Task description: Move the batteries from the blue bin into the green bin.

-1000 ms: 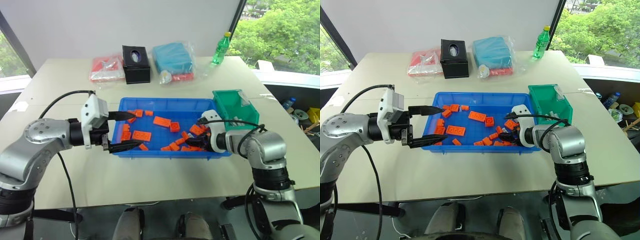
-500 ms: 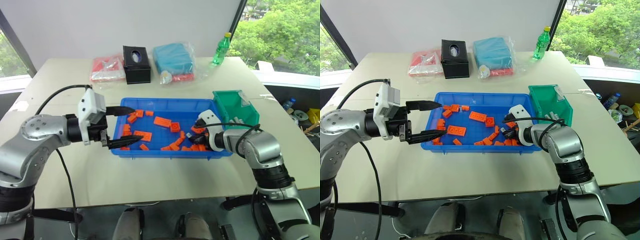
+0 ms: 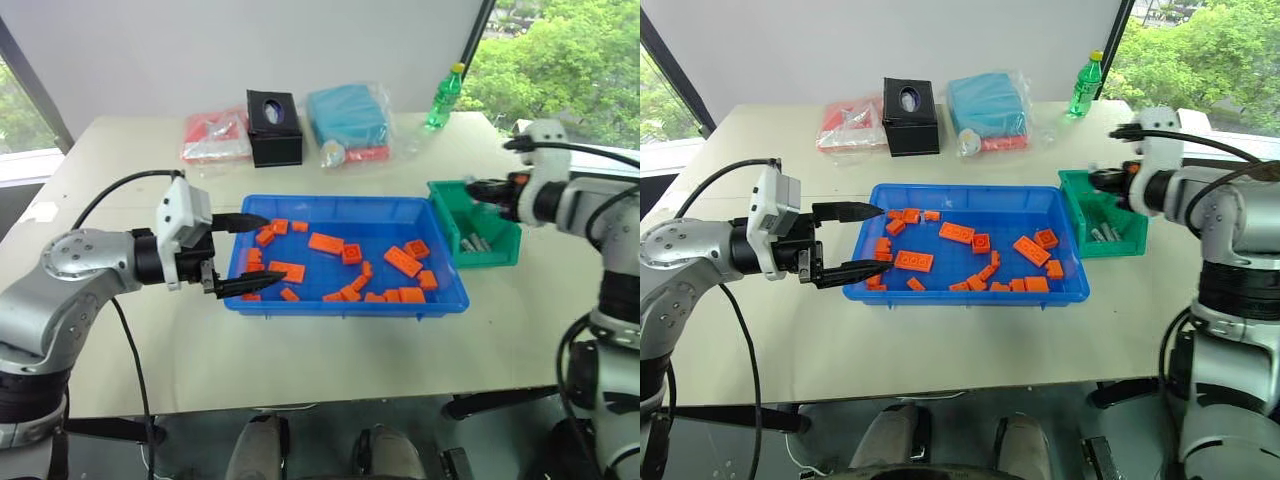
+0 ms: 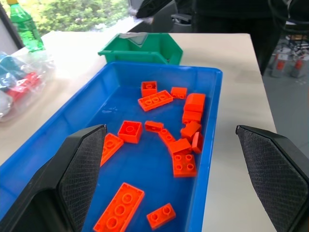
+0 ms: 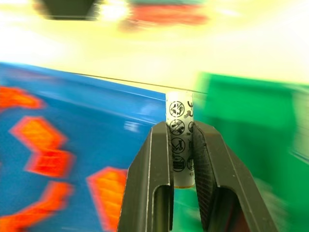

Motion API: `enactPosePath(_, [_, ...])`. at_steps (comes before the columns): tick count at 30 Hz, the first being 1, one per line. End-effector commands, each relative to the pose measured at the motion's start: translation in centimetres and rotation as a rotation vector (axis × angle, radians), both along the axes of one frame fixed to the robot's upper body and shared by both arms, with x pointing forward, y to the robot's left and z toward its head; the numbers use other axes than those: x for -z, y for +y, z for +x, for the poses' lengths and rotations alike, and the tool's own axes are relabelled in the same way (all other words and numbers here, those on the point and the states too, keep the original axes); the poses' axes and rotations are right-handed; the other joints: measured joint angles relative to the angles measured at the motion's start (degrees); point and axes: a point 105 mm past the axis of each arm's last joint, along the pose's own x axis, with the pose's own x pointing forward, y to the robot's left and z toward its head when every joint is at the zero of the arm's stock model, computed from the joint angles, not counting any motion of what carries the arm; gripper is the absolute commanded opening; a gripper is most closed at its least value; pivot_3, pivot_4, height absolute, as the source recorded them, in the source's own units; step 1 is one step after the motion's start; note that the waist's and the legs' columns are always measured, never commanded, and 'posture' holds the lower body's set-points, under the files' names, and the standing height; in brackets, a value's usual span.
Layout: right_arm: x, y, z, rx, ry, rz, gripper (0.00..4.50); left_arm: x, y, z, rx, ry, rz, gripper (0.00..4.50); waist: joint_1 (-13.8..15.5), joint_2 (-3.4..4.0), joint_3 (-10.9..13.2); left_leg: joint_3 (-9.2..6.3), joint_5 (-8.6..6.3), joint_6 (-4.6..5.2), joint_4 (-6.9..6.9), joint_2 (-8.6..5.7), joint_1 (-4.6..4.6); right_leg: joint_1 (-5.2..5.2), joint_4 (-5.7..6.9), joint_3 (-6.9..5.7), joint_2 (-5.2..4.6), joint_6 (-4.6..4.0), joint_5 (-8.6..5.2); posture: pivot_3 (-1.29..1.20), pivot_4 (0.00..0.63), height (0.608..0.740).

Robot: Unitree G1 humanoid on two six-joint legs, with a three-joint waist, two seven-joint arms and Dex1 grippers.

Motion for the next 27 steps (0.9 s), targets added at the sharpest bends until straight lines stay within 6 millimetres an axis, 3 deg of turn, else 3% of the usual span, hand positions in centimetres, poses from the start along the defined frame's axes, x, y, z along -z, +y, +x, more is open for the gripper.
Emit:
enactPosePath(1, [0.6, 0.1, 0.1, -0.063, -0.003, -0.029, 0.07, -0.6, -0.6, 0.0, 0.025, -0.031, -0.006, 4.50, -0.31, -0.03, -0.03, 0.01, 0.00, 0.00, 0.00, 0.02, 0.01, 0.00, 0.02, 0.00, 0.00, 0.00, 0.00, 0.00, 0.150, 0.630])
enactPosePath(4, [1.2, 0.1, 0.6, -0.089, -0.011, -0.047, 0.07, -0.8, -0.7, 0.2, 0.032, -0.035, -0.009, 4.50, -0.84, 0.15, 0.07, 0.02, 0.00, 0.00, -0.03, 0.06, 0.00, -0.04, 0.06, 0.01, 0.02, 0.03, 0.02, 0.00, 0.150, 0.630])
enactPosePath(7, [1.5, -1.0, 1.6, -0.056, -0.058, -0.120, 1.58, -0.8, -0.7, 0.3, 0.034, -0.038, -0.010, 4.50, -1.17, 0.14, 0.06, 0.00, 0.01, 0.01, -0.04, 0.05, -0.02, -0.04, 0.08, 0.00, 0.02, 0.04, 0.02, 0.00, 0.150, 0.630])
enactPosePath(8, [1.4, -1.3, 1.8, -0.058, -0.081, -0.149, 1.76, -0.9, -0.7, 0.3, 0.034, -0.039, -0.010, 4.50, -1.21, 0.12, 0.05, 0.00, 0.01, 0.01, -0.04, 0.05, -0.01, -0.04, 0.07, 0.00, 0.02, 0.04, 0.02, 0.00, 0.150, 0.630])
enactPosePath(9, [1.2, -1.5, 1.9, -0.076, -0.102, -0.186, 2.43, -0.9, -0.7, 0.3, 0.033, -0.039, -0.010, 4.50, -1.22, 0.13, 0.06, 0.01, 0.01, 0.01, -0.02, 0.04, -0.01, -0.04, 0.06, 0.00, 0.01, 0.04, 0.02, 0.00, 0.150, 0.630])
enactPosePath(13, [-0.2, 0.1, 0.0, -0.316, -0.179, -0.234, 2.43, -0.8, -0.3, 0.2, 0.016, -0.033, -0.012, 4.50, -0.84, 0.17, 0.10, -0.01, 0.00, 0.00, 0.01, 0.02, -0.03, -0.04, 0.05, 0.00, -0.02, 0.05, 0.02, 0.00, 0.150, 0.630])
enactPosePath(17, [-1.9, 1.9, -4.2, -0.633, -0.206, -0.240, 2.43, -0.7, 0.8, 0.1, -0.023, -0.023, -0.015, 4.50, -0.73, 0.16, 0.10, 0.00, 0.00, 0.00, 0.00, 0.01, -0.01, 0.00, 0.02, 0.00, -0.06, 0.05, 0.03, 0.00, 0.150, 0.630])
enactPosePath(19, [-1.9, 1.8, -6.4, -0.760, -0.177, -0.270, 2.43, -0.9, 1.5, 0.0, -0.041, -0.016, -0.008, 4.50, -0.66, 0.12, 0.11, -0.03, 0.00, 0.00, -0.01, 0.04, 0.01, 0.04, 0.00, -0.03, -0.07, 0.06, 0.03, 0.00, 0.150, 0.630])
enactPosePath(27, [-0.9, -0.8, -8.3, -0.796, -0.127, -0.253, 2.43, -2.0, 5.1, -0.3, -0.144, -0.026, 0.032, 4.50, -0.05, 0.09, 0.17, -0.01, -0.14, -0.19, -0.04, 0.05, 0.45, 0.46, -0.12, -0.04, -0.28, -0.05, -0.05, 0.00, 0.150, 0.630])
